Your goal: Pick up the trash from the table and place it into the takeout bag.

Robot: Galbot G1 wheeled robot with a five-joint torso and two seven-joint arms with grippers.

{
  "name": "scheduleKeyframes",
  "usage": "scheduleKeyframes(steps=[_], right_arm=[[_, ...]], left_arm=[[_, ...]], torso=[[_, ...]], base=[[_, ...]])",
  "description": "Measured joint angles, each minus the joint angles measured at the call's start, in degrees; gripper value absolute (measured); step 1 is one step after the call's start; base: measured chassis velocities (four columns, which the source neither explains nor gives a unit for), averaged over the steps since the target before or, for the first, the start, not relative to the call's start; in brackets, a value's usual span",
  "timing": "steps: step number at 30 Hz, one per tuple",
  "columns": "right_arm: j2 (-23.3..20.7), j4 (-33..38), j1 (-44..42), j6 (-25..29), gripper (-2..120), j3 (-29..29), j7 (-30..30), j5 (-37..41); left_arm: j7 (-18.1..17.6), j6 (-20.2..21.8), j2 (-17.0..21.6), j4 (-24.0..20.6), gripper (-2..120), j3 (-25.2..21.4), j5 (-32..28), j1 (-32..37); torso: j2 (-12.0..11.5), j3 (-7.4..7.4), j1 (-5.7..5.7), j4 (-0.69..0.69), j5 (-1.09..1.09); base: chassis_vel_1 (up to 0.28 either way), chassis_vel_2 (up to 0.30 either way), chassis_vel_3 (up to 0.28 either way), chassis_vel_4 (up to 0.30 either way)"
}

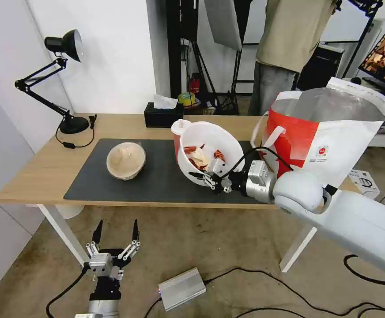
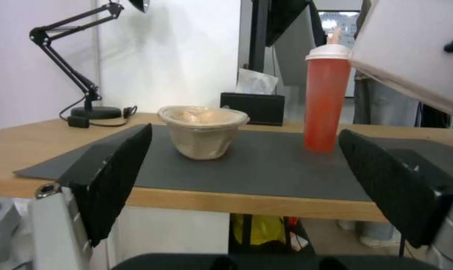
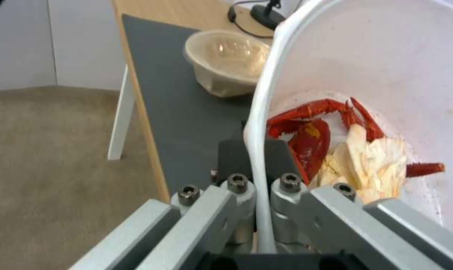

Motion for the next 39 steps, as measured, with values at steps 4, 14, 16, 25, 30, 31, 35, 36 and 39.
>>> scheduleKeyframes(steps=[4, 14, 16, 25, 30, 31, 35, 36, 39], right_arm=[[0.73, 0.46, 1.45, -0.30, 0, -0.82, 0.47, 0.55], [2.17, 1.40, 6.01, -0.80, 0, -2.22, 1.79, 2.94], [2.26, 1.46, 6.49, -0.84, 0, -2.22, 1.87, 3.20], [1.72, 1.51, 9.58, -0.91, 0, -1.81, 1.98, 4.72], [-0.36, 2.36, 10.74, -0.92, 0, 0.88, 2.24, 6.08], [-1.29, 2.95, 10.76, -0.92, 0, 1.83, 2.30, 6.34], [-3.83, 3.99, 10.53, -0.90, 0, 4.46, 2.32, 7.09], [-4.47, 4.17, 10.27, -0.86, 0, 5.35, 2.32, 7.32], [-5.75, 4.38, 9.51, -0.78, 0, 7.52, 2.24, 7.71]], left_arm=[[-0.06, -0.05, -0.02, -0.04, 100, -0.02, -0.10, 0.04], [-0.15, -0.09, -0.06, -0.48, 100, -0.39, -0.35, 0.13], [-0.16, -0.08, -0.06, -0.48, 100, -0.46, -0.36, 0.16], [-0.17, -0.09, 0.00, -0.82, 100, -0.81, -0.40, 0.29], [-0.16, 0.09, 0.67, -0.99, 100, -0.65, -0.40, -0.12], [-0.16, 0.14, 0.99, -0.88, 100, -0.51, -0.40, -0.27], [-0.04, 0.20, 1.66, -0.68, 100, -0.30, -0.36, -0.32], [0.00, 0.23, 1.79, -0.74, 100, -0.23, -0.33, -0.26], [0.08, 0.34, 2.04, -1.05, 100, -0.15, -0.21, -0.15]], torso=[[0.00, 0.00, 0.00, 0.00, 0.00], [0.00, 0.00, 0.00, 0.00, 0.00], [0.00, 0.00, 0.00, 0.00, 0.00], [0.00, 0.00, 0.00, 0.00, 0.00], [0.00, 0.00, 0.00, 0.00, 0.00], [0.00, 0.00, 0.00, 0.00, 0.01], [0.00, 0.00, 0.00, -0.01, 0.00], [0.00, 0.00, 0.00, 0.00, 0.01], [0.00, 0.00, 0.00, 0.00, 0.01]], base=[[0.000, 0.000, 0.000, 0.000], [0.000, 0.000, 0.000, 0.000], [0.000, 0.000, 0.000, 0.000], [0.000, 0.000, 0.000, 0.000], [0.000, 0.000, 0.000, 0.000], [0.000, 0.000, 0.000, 0.000], [0.000, 0.000, 0.000, 0.000], [0.000, 0.000, 0.000, 0.000], [0.000, 0.000, 0.000, 0.000]])
